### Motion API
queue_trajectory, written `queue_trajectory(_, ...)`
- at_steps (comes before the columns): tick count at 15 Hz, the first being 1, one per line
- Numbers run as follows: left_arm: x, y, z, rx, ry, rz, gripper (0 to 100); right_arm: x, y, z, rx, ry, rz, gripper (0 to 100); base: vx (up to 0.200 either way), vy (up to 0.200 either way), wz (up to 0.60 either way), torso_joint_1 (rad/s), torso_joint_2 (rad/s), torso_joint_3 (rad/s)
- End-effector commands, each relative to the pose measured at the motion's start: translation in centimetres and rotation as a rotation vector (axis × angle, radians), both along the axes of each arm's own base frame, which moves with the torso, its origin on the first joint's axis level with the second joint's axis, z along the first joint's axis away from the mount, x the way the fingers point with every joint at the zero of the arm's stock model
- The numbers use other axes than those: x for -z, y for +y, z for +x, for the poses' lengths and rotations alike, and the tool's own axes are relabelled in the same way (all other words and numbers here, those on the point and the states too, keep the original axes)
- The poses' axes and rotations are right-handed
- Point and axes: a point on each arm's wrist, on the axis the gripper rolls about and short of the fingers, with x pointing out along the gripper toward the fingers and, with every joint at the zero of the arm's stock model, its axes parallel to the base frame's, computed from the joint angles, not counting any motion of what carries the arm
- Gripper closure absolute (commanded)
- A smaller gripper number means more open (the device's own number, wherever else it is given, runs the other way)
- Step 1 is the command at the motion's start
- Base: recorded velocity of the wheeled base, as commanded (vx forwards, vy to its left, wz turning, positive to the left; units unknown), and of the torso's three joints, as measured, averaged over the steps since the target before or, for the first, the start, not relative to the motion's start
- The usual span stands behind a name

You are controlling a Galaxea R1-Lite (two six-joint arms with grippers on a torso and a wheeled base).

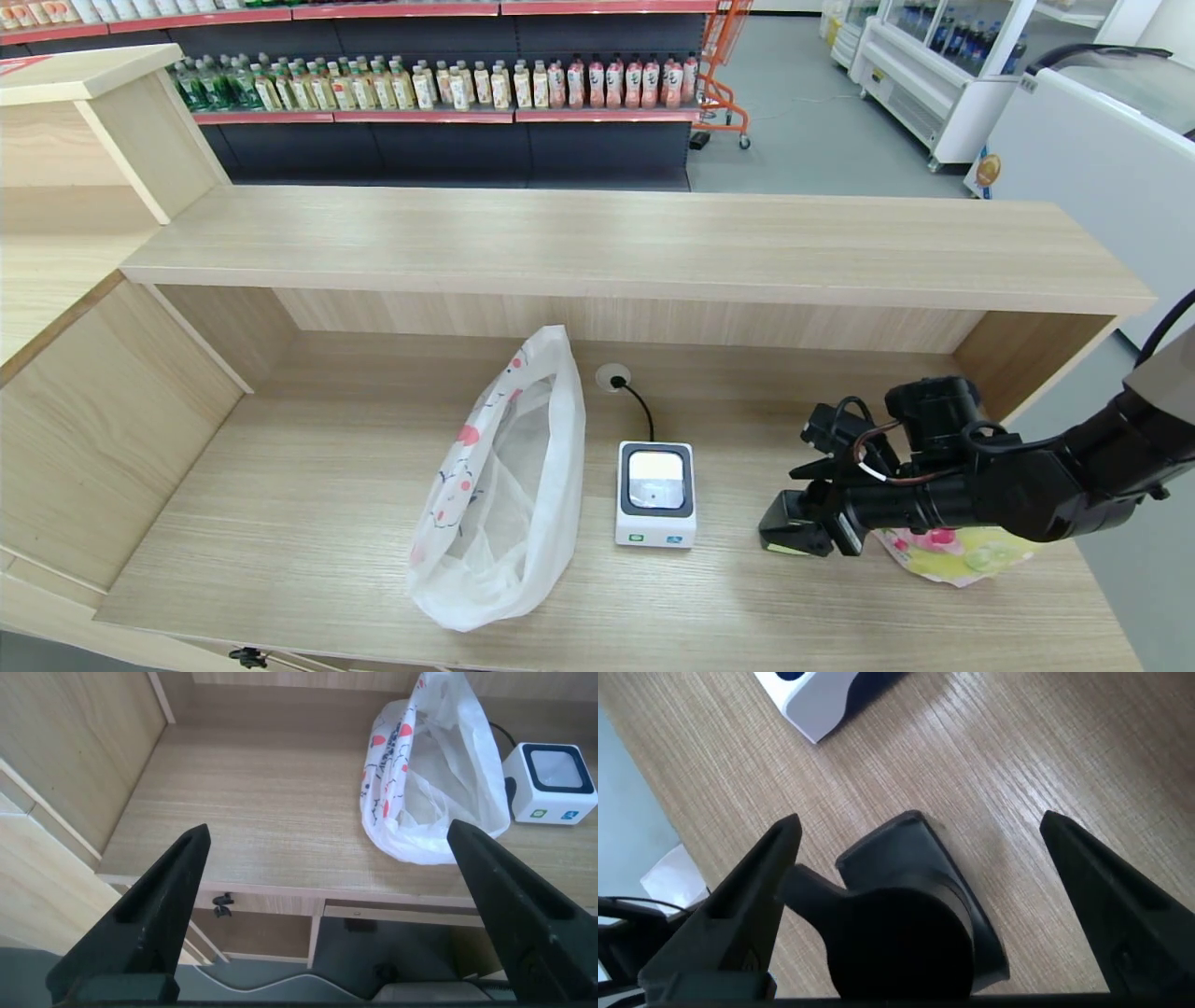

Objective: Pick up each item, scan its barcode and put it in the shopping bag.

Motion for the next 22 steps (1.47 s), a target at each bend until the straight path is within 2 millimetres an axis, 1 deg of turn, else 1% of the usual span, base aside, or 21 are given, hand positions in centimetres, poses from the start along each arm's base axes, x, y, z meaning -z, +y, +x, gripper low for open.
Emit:
queue_trajectory(1,0.0,0.0,0.0,-0.001,0.001,0.000,0,0.7,-0.1,-0.1,0.002,0.014,-0.003,0,0.000,0.000,0.00,0.000,0.00,0.000)
queue_trajectory(4,0.0,0.0,0.0,-0.001,0.001,0.000,0,1.2,-0.3,-0.1,0.004,0.015,-0.003,0,0.000,0.000,0.00,0.000,0.00,0.000)
queue_trajectory(5,0.0,0.0,0.0,-0.001,0.001,0.000,0,1.3,-0.3,0.0,0.002,0.018,-0.002,100,0.000,0.000,0.00,0.000,0.00,0.000)
queue_trajectory(8,0.0,0.0,0.0,-0.001,0.001,0.000,0,1.3,-0.3,-0.1,-0.001,0.017,0.002,100,0.000,0.000,0.00,0.000,0.00,0.000)
queue_trajectory(12,0.0,0.0,0.0,0.001,0.001,0.000,0,0.5,-0.3,-0.6,-0.001,-0.012,0.007,100,0.000,0.000,0.00,0.000,0.00,0.000)
queue_trajectory(15,0.0,0.0,0.0,0.001,0.001,0.000,0,-2.0,-0.5,-1.4,-0.019,-0.073,0.049,100,0.000,0.000,0.00,0.000,0.00,0.000)
queue_trajectory(16,0.0,0.0,0.0,-0.001,0.001,0.000,0,-3.3,-0.6,-1.9,-0.025,-0.102,0.071,100,0.000,0.000,0.00,0.000,0.00,0.000)
queue_trajectory(17,0.0,0.0,0.0,-0.001,0.001,0.000,0,-4.0,-0.6,-2.1,-0.024,-0.116,0.082,100,0.000,0.000,0.00,0.000,0.00,0.000)
queue_trajectory(18,0.0,0.0,0.0,-0.001,0.001,0.000,0,-5.8,-0.8,-3.1,-0.030,-0.153,0.107,100,0.000,0.000,0.00,0.000,0.00,0.000)
queue_trajectory(19,0.0,0.0,0.0,-0.001,0.001,0.000,0,-6.8,-0.8,-4.2,-0.038,-0.185,0.112,100,0.000,0.000,0.00,0.000,0.00,0.000)
queue_trajectory(20,0.0,0.0,0.0,-0.001,0.001,0.000,0,-7.7,-0.9,-5.5,-0.057,-0.227,0.109,100,0.000,0.000,0.00,0.000,0.00,0.000)
queue_trajectory(22,0.0,0.0,0.0,0.001,0.001,0.000,0,-9.0,-1.4,-8.5,-0.133,-0.366,0.028,100,0.000,0.000,0.00,0.000,0.00,0.000)
